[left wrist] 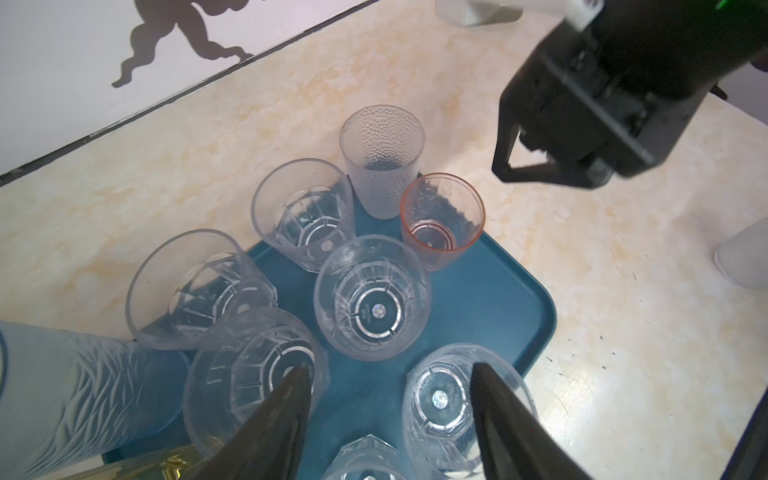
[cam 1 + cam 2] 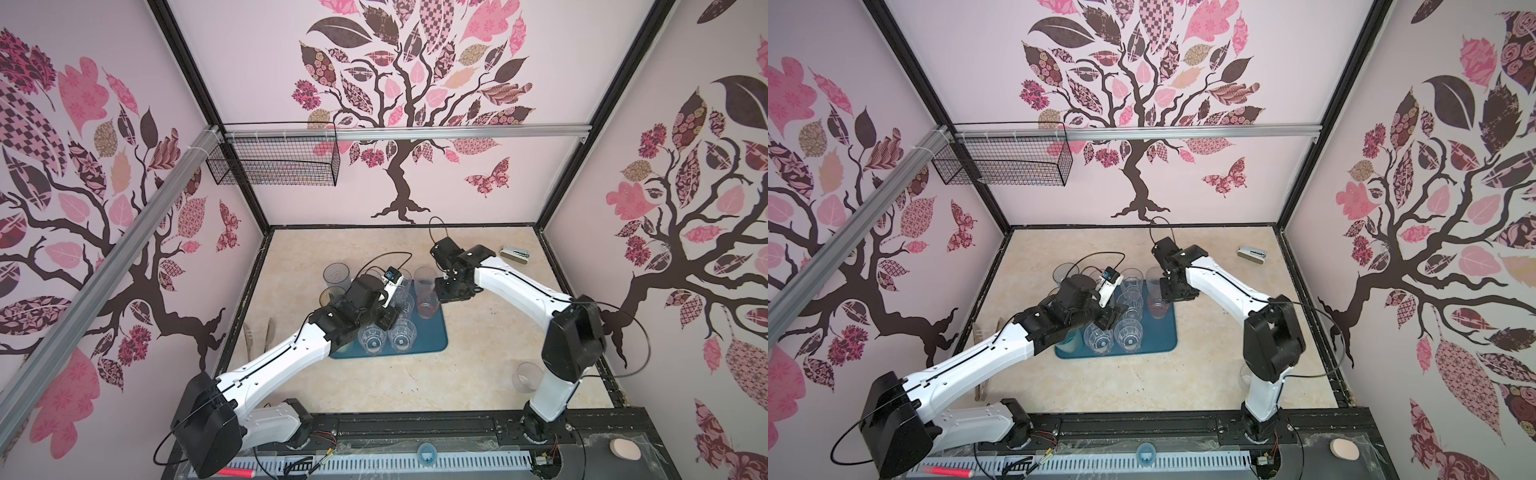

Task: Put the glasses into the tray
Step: 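Move the right gripper to the frosted cup nearer the robot and grasp it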

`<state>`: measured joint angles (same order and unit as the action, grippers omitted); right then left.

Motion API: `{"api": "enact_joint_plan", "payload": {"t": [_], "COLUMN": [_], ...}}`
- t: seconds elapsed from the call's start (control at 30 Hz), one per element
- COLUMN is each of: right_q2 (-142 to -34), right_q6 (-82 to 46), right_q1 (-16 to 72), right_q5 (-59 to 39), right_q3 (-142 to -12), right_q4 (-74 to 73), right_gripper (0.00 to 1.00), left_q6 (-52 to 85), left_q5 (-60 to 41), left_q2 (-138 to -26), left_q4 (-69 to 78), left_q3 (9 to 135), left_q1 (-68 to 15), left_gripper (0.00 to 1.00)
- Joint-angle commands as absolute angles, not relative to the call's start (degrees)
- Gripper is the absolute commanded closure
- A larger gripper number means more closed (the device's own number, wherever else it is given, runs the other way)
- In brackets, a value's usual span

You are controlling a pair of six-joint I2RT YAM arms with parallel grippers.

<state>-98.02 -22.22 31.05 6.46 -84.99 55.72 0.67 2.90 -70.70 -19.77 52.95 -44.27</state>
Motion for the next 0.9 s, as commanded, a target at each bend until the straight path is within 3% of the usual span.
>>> {"api": "enact_joint_plan", "payload": {"t": [0.0, 0.2, 0.47, 0.63, 0.87], "right_q2": [-90.69, -80.53, -73.00, -71.41, -68.29], "right_q6": [-22.13, -22.56, -24.74, -28.46, -32.82], "right_q1": [27.61, 24.38, 8.17, 8.02, 8.01], "right_q5": [3.89, 8.02, 0.22, 4.72, 2.60], "right_q3": [-81.04, -68.98, -57.35, -56.33, -53.70], "right_q4": [57.66, 58.14, 61.66, 65.53, 70.90], "right_gripper": [0.56, 0.50, 0.46, 0.44, 0.43], "left_q6": [-0.94, -0.03, 2.08, 1.37, 0.53], "left_q5": [5.02, 5.31, 4.01, 3.23, 3.65], "left_q2": [-71.76, -75.36, -80.11, -80.64, -80.35], "left_q4": [-19.91, -17.00, -13.31, -12.64, -11.21], "left_q3": [55.00, 55.91, 56.68, 56.62, 55.21], "left_q1": [-46.57, -51.57, -56.21, -56.42, -56.37], "left_gripper": [0.35, 0.35, 0.36, 0.35, 0.35]}}
